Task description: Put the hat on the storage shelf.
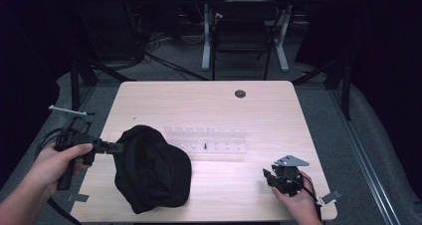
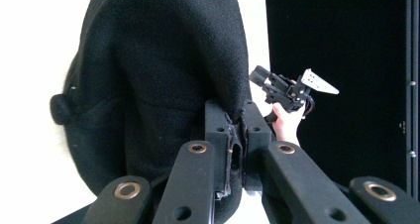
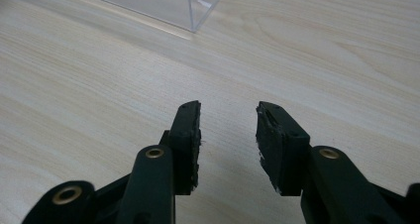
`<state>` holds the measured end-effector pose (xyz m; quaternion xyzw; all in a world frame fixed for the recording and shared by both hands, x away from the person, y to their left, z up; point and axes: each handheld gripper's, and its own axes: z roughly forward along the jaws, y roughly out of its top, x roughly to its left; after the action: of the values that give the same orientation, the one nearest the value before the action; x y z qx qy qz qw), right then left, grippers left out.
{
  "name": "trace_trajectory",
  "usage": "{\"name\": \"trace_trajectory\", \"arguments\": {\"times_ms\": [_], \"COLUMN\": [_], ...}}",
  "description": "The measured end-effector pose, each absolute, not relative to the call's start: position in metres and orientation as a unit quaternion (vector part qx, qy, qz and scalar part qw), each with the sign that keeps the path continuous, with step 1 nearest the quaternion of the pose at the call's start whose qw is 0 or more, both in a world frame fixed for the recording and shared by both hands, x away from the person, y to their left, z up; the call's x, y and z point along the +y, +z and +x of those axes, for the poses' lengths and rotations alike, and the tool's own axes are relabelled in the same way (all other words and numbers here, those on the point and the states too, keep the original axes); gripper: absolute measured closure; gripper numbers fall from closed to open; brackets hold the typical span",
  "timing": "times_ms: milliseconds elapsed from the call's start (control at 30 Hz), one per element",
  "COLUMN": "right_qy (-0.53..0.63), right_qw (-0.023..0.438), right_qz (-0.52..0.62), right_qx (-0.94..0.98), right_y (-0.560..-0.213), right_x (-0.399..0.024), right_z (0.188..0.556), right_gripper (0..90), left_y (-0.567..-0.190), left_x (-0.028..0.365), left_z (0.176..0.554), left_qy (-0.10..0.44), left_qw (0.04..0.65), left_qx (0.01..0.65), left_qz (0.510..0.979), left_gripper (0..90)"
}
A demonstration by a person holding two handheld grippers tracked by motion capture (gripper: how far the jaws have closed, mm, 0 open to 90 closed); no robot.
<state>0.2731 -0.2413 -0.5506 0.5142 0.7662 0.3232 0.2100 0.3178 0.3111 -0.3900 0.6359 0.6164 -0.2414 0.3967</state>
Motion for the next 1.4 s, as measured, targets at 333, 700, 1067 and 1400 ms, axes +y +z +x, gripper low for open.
{"name": "trace_trajectory", "arguments": {"times_ms": [333,700,1067,1400], "right_qy": [0.328,0.328,0.33,0.332], "right_qw": [0.211,0.211,0.212,0.214], "right_qz": [0.515,0.515,0.515,0.515], "right_qx": [0.763,0.763,0.762,0.761], "right_y": [-0.551,-0.551,-0.55,-0.55], "right_x": [-0.242,-0.242,-0.242,-0.242], "right_z": [0.273,0.273,0.273,0.273], "right_gripper": [61.3,61.3,61.3,61.3], "left_y": [-0.371,-0.359,-0.348,-0.336], "left_x": [0.314,0.32,0.324,0.318], "left_z": [0.316,0.314,0.311,0.313], "left_qy": [-0.231,-0.224,-0.221,-0.218], "left_qw": [0.417,0.432,0.449,0.454], "left_qx": [0.61,0.608,0.603,0.594], "left_qz": [0.633,0.627,0.622,0.627], "left_gripper": [86.0,86.0,86.0,86.0]}}
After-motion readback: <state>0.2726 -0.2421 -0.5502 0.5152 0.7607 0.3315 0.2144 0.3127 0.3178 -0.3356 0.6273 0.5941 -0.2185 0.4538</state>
